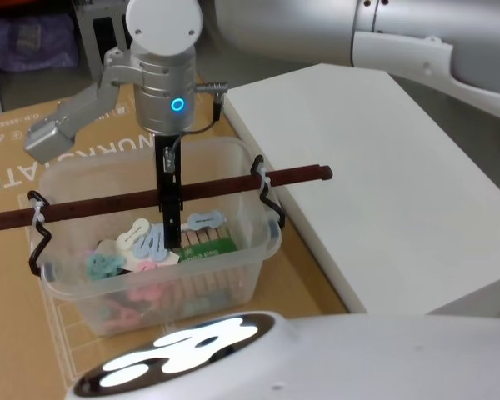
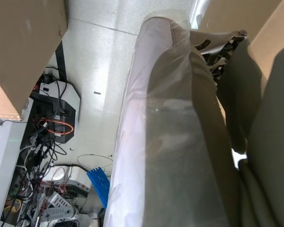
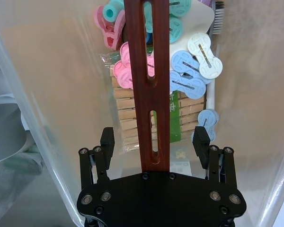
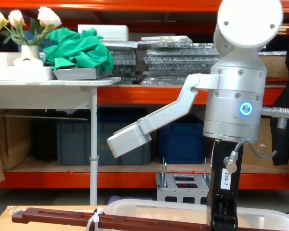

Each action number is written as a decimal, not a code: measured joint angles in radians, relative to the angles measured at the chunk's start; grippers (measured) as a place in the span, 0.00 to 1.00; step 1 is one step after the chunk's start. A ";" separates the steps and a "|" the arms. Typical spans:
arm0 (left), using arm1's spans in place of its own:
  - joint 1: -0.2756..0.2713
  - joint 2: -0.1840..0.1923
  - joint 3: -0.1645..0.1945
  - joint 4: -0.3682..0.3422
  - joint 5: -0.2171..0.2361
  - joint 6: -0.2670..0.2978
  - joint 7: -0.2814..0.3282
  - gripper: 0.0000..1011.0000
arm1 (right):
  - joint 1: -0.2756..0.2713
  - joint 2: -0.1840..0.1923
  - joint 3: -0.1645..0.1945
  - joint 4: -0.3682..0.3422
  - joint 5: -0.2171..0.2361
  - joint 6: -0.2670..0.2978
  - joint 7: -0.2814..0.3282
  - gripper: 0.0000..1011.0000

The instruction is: Use one hand to grasp the basket and place it at the designated location.

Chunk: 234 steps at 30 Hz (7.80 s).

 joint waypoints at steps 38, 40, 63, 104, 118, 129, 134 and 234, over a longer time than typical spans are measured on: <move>0.000 0.000 0.000 0.000 0.000 0.000 0.000 0.00 | 0.079 0.019 0.029 -0.054 0.024 -0.004 0.022 0.99; 0.000 0.000 0.000 0.000 0.000 0.000 0.000 0.00 | 0.083 0.011 0.027 -0.036 0.050 -0.016 0.042 0.99; 0.000 0.000 0.000 0.000 0.000 0.000 0.000 0.00 | 0.164 0.080 0.066 -0.134 0.079 0.018 0.038 0.99; 0.000 0.000 0.000 0.000 0.000 0.000 0.000 0.00 | 0.260 0.209 0.114 -0.345 0.062 0.185 0.046 0.99; 0.000 0.000 0.000 0.000 0.000 0.000 0.000 0.00 | 0.259 0.205 0.113 -0.340 0.062 0.183 0.045 0.99; 0.000 0.000 0.000 0.000 0.000 0.000 0.000 0.00 | 0.234 0.201 0.113 -0.308 0.061 0.163 0.026 0.99; 0.000 0.000 0.000 0.000 0.000 0.000 0.000 0.00 | 0.219 0.186 0.111 -0.278 0.061 0.145 0.023 0.99; 0.000 0.000 0.000 0.000 0.000 0.000 0.000 0.00 | 0.044 -0.090 -0.009 0.117 0.112 -0.035 0.097 0.99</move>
